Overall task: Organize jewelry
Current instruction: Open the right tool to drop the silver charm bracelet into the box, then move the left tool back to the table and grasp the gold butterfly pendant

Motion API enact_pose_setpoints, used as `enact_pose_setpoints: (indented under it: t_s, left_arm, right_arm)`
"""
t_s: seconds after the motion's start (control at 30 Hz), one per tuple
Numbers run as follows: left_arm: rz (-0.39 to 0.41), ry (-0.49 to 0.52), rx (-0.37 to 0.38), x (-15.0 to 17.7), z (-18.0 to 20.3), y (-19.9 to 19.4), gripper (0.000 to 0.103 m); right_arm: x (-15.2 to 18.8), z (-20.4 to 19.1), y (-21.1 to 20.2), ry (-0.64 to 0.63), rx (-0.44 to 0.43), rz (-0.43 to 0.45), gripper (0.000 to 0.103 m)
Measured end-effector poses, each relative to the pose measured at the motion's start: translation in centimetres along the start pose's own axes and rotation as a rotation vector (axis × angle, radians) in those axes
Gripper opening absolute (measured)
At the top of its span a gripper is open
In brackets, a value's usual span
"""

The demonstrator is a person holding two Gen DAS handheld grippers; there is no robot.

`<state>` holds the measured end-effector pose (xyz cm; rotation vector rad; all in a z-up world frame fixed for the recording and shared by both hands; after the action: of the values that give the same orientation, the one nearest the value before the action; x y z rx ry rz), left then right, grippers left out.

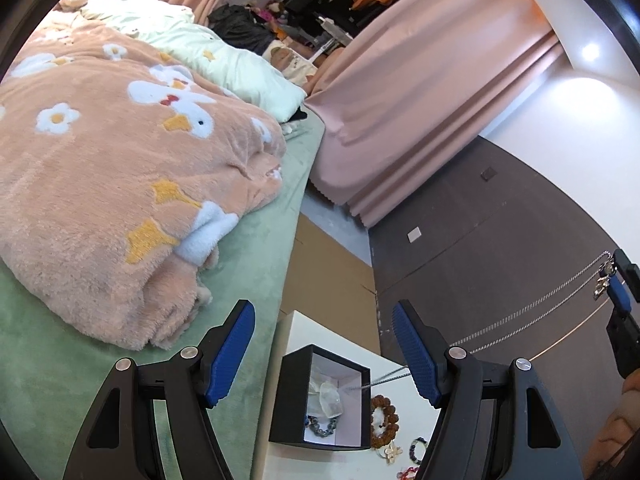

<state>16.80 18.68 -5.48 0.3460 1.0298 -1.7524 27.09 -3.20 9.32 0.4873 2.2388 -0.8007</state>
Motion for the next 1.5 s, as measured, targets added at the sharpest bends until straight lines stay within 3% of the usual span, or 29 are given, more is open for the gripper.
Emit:
enact_pose_setpoints:
  t_s: [0.23, 0.3, 0.37, 0.43, 0.5, 0.77, 1.2, 1.47, 1.5]
  left_arm:
    - [-0.008, -0.022, 0.0, 0.0, -0.4, 0.0, 0.072]
    - [-0.011, -0.015, -0.001, 0.1, -0.2, 0.0, 0.072]
    - [-0.013, -0.012, -0.002, 0.2, -0.1, 0.1, 0.072]
    - [-0.017, -0.008, -0.004, 0.3, 0.1, 0.2, 0.072]
    - [-0.026, -0.006, -0.003, 0.6, 0.4, 0.4, 0.072]
    - [-0.068, 0.06, 0.001, 2.4, 3.2, 1.4, 0.072]
    - [-0.174, 0.273, 0.02, 9.6, 10.6, 3.9, 0.072]
    - [-0.237, 0.366, 0.04, 14.0, 13.9, 6.1, 0.072]
    - [-0.245, 0.386, 0.042, 14.7, 14.6, 6.5, 0.071]
  right_arm:
    - [1.7, 0.6, 1.7, 0.004, 0.006, -0.054, 0.02]
    - [2.9, 1.3, 2.9, -0.003, 0.031, -0.106, 0.021]
    - [4.0, 1.8, 3.9, -0.006, 0.061, -0.162, 0.028]
    - [5.0, 2.6, 4.5, 0.0, 0.074, -0.198, 0.046]
    - [5.5, 3.2, 4.4, -0.003, 0.086, -0.199, 0.048]
    - [6.7, 8.6, 1.4, 0.072, 0.148, -0.188, 0.048]
    - [10.7, 20.0, -4.9, 0.282, 0.267, -0.159, 0.051]
    - [14.0, 25.8, -6.4, 0.398, 0.348, -0.228, 0.052]
    - [14.2, 26.3, -6.5, 0.405, 0.364, -0.236, 0.058]
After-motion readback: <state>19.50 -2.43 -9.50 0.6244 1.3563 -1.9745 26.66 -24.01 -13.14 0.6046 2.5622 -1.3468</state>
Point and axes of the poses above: each gripper's, at about its wrist camera, not at the fingertips, and y roughly the way its jaws point, z to its right, x to its underside, the point moved 6 cm from there along y, roughly the way its jaws point, and after that the axes turned 7 degrees about y, right-handed, at the moved point
